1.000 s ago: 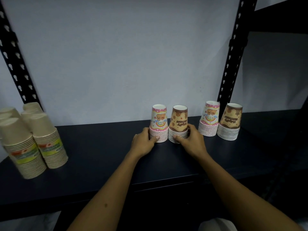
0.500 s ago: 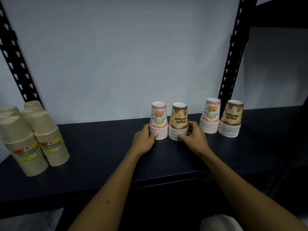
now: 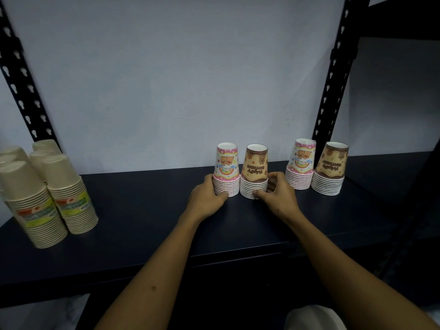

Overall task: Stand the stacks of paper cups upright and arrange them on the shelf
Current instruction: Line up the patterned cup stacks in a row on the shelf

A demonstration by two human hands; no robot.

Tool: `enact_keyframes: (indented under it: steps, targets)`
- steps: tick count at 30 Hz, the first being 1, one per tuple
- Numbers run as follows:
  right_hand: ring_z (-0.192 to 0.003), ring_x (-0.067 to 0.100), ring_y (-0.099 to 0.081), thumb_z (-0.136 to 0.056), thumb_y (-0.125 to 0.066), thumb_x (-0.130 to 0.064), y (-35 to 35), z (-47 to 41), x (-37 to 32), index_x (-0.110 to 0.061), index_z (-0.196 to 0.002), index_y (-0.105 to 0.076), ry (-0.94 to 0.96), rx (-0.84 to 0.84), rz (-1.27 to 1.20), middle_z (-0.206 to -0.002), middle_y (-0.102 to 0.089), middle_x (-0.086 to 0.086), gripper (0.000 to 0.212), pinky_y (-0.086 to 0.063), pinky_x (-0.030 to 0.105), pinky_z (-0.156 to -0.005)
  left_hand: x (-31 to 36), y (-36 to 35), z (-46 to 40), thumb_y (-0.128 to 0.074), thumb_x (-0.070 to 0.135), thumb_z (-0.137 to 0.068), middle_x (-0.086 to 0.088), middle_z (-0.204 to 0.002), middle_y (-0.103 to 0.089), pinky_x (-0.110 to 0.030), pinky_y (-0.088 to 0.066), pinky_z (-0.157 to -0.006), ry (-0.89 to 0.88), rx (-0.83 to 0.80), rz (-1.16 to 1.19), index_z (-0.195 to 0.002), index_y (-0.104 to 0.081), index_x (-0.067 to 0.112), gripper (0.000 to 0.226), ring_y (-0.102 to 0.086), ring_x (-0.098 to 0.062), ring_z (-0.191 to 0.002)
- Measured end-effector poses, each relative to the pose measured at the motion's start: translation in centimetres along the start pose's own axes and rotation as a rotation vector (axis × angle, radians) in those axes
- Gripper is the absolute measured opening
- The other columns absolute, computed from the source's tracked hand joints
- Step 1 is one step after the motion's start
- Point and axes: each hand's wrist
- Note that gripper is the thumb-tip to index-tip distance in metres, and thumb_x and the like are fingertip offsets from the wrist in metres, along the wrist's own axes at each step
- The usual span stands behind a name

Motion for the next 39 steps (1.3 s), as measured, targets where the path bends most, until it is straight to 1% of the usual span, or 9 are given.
enact_keyframes:
  steps: [3, 9, 13, 18, 23, 26, 30, 36, 39]
  targets:
    - [-0.104, 0.010, -0.056, -0.077, -0.078, -0.013, 0.0, 0.0, 0.0, -0.011, -0.125, -0.045, -0.001, -0.003, -0.005, -0.129, -0.059, 0.007, 0.058, -0.048, 0.023, -0.088, -0.2, -0.1, 0.0, -0.064, 0.039, -0.086, -0.002, -0.140, -0.052, -0.039, -0.047, -0.099, 0.004, 0.013, -0.018, -0.137, -0.036, 0.019, 0.062, -0.054, -0.023, -0.123]
    - [-0.106, 0.011, -0.057, -0.078, -0.077, -0.012, 0.1, 0.1, 0.1, -0.010, -0.125, -0.045, 0.009, -0.005, -0.005, -0.129, -0.059, 0.007, 0.058, -0.048, 0.024, -0.090, -0.4, 0.0, -0.1, -0.064, 0.035, -0.088, -0.004, -0.140, -0.053, -0.039, -0.046, -0.098, 0.002, 0.016, -0.013, -0.134, -0.038, 0.017, 0.056, -0.053, -0.024, -0.125]
    - [-0.103, 0.010, -0.056, -0.078, -0.077, -0.011, 0.1, 0.3, -0.1, -0.009, -0.124, -0.045, 0.008, 0.001, -0.002, -0.127, -0.059, 0.007, 0.057, -0.047, 0.021, -0.086, -0.4, 0.0, -0.1, -0.064, 0.034, -0.088, -0.006, -0.137, -0.055, -0.037, -0.046, -0.096, -0.009, 0.025, -0.036, -0.130, -0.043, 0.014, 0.052, -0.054, -0.024, -0.122]
    - [-0.104, 0.013, -0.059, -0.078, -0.077, -0.010, 1.0, 0.9, 0.1, -0.011, -0.118, -0.046, -0.002, 0.046, -0.008, -0.121, -0.061, 0.005, 0.051, -0.048, 0.023, -0.086, 0.4, -0.1, 0.0, -0.065, 0.035, -0.088, -0.005, -0.137, -0.055, -0.036, -0.046, -0.096, -0.063, -0.025, -0.089, -0.130, -0.045, 0.014, 0.051, -0.054, -0.023, -0.123]
    - [-0.098, 0.014, -0.060, -0.075, -0.079, -0.010, 4.4, 2.2, 1.3, -0.012, -0.120, -0.048, -0.068, 0.149, 0.017, -0.121, -0.063, 0.007, 0.055, -0.051, 0.033, -0.092, 3.1, -2.9, -0.1, -0.065, 0.034, -0.087, -0.006, -0.136, -0.055, -0.042, -0.044, -0.102, -0.105, -0.104, -0.076, -0.128, -0.046, 0.013, 0.049, -0.054, -0.025, -0.124]
    - [-0.097, 0.013, -0.058, -0.074, -0.080, -0.009, 7.9, 3.2, 2.2, -0.012, -0.123, -0.048, -0.121, 0.204, 0.047, -0.122, -0.062, 0.006, 0.058, -0.049, 0.029, -0.089, 5.5, -5.8, -0.2, -0.064, 0.038, -0.087, -0.006, -0.135, -0.056, -0.049, -0.041, -0.105, -0.134, -0.147, -0.098, -0.126, -0.045, 0.014, 0.050, -0.053, -0.026, -0.123]
    - [-0.096, 0.011, -0.058, -0.074, -0.080, -0.010, 12.3, 4.6, 3.6, -0.011, -0.121, -0.049, -0.137, 0.267, 0.084, -0.119, -0.062, 0.004, 0.056, -0.047, 0.024, -0.084, 8.7, -9.6, -0.2, -0.063, 0.038, -0.087, -0.006, -0.135, -0.056, -0.049, -0.039, -0.106, -0.177, -0.203, -0.074, -0.127, -0.044, 0.014, 0.050, -0.053, -0.026, -0.123]
    - [-0.101, 0.015, -0.060, -0.073, -0.081, -0.010, 15.0, 4.7, 4.9, -0.014, -0.112, -0.048, -0.140, 0.297, 0.107, -0.115, -0.062, 0.003, 0.051, -0.050, 0.028, -0.087, 11.2, -12.2, -0.5, -0.063, 0.041, -0.086, -0.005, -0.129, -0.060, -0.048, -0.043, -0.102, -0.175, -0.171, -0.159, -0.126, -0.048, 0.017, 0.049, -0.057, -0.026, -0.117]
    - [-0.096, 0.014, -0.059, -0.073, -0.080, -0.010, 14.9, 4.5, 4.9, -0.017, -0.109, -0.047, -0.129, 0.306, 0.107, -0.111, -0.061, 0.001, 0.049, -0.049, 0.027, -0.084, 11.2, -12.2, -0.8, -0.062, 0.042, -0.087, -0.003, -0.127, -0.062, -0.047, -0.044, -0.100, -0.180, -0.145, -0.190, -0.127, -0.050, 0.018, 0.048, -0.058, -0.025, -0.115]
Point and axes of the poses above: each hand's wrist, its own z-axis away from the middle knuckle, its own y-axis out of the back of the hand, x = y × z
